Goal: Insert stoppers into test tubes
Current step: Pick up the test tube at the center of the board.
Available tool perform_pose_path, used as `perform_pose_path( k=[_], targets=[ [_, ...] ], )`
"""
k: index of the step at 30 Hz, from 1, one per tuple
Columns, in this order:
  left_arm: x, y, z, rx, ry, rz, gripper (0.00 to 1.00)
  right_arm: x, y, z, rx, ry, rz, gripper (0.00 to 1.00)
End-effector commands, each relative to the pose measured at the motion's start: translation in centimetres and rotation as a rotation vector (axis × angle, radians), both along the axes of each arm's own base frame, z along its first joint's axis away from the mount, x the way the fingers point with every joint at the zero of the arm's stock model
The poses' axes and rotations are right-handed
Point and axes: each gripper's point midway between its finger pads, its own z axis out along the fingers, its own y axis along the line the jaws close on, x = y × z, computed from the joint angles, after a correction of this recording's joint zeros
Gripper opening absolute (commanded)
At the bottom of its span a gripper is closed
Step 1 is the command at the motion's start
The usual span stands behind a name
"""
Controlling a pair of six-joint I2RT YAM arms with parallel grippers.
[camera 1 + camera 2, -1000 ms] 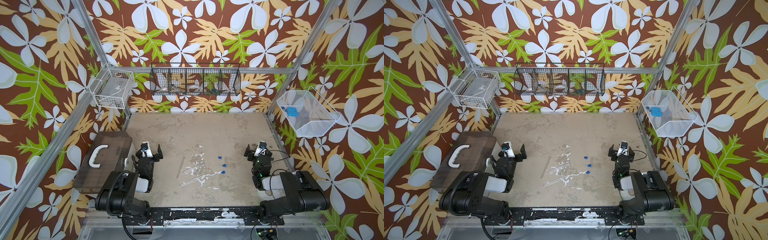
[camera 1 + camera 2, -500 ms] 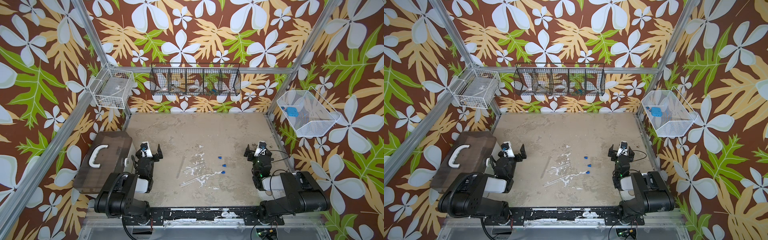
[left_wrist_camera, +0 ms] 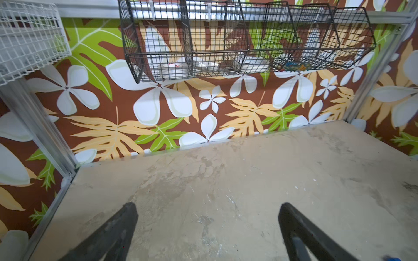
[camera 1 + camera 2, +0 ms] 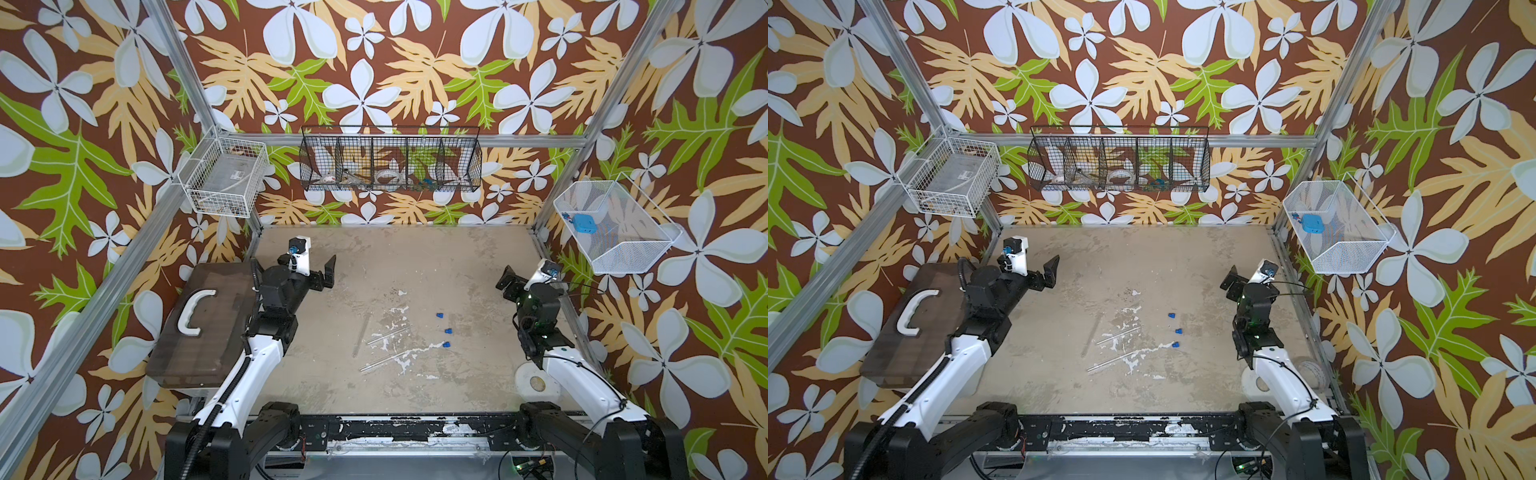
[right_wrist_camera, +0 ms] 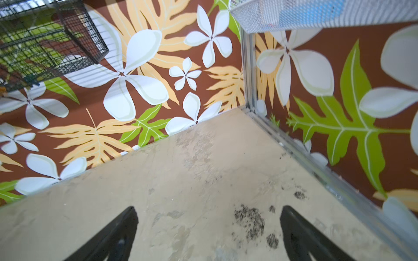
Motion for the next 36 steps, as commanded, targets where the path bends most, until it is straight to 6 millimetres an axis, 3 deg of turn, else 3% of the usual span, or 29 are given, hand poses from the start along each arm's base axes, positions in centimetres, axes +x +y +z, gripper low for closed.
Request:
perform_pose_path(
  k=[1,7,13,21,23,26,30,36],
  targets=[
    [-2.5,-1.1,-4.3,-0.013,0.281,-0.054,1.00,-1.5,2.2,-3.9,0.147,0.227,0.086,1.00],
    [-5.1,-3.2,-6.9,0.053,0.463,-0.152,1.00,-2.9,4.7,-3.6,0.174,0.350,0.223,1.00],
    [-6.0,-7.0,-10.3,0.154,0.596,-0.239,0.99,-4.8,7.1,-3.2,0.176,0.409,0.341,1.00],
    [-7.9,-12.2,-16.7,0.211,0.831,-0.356,0.88,-6.9,8.4,-3.1,0.159,0.447,0.437,1.00],
    [-8.0,-12.6,-18.0,0.222,0.869,-0.344,0.84,-7.3,8.3,-3.1,0.143,0.443,0.439,1.00],
    [-7.8,-12.4,-19.8,0.234,0.915,-0.296,0.71,-7.7,7.7,-3.3,0.115,0.434,0.414,1.00],
    [-7.2,-11.7,-20.8,0.247,0.920,-0.223,0.65,-7.9,7.4,-3.1,0.108,0.402,0.405,1.00],
    [-8.4,-11.8,-23.0,0.230,0.998,-0.212,0.55,-7.9,7.2,-3.4,0.101,0.401,0.391,1.00]
  ],
)
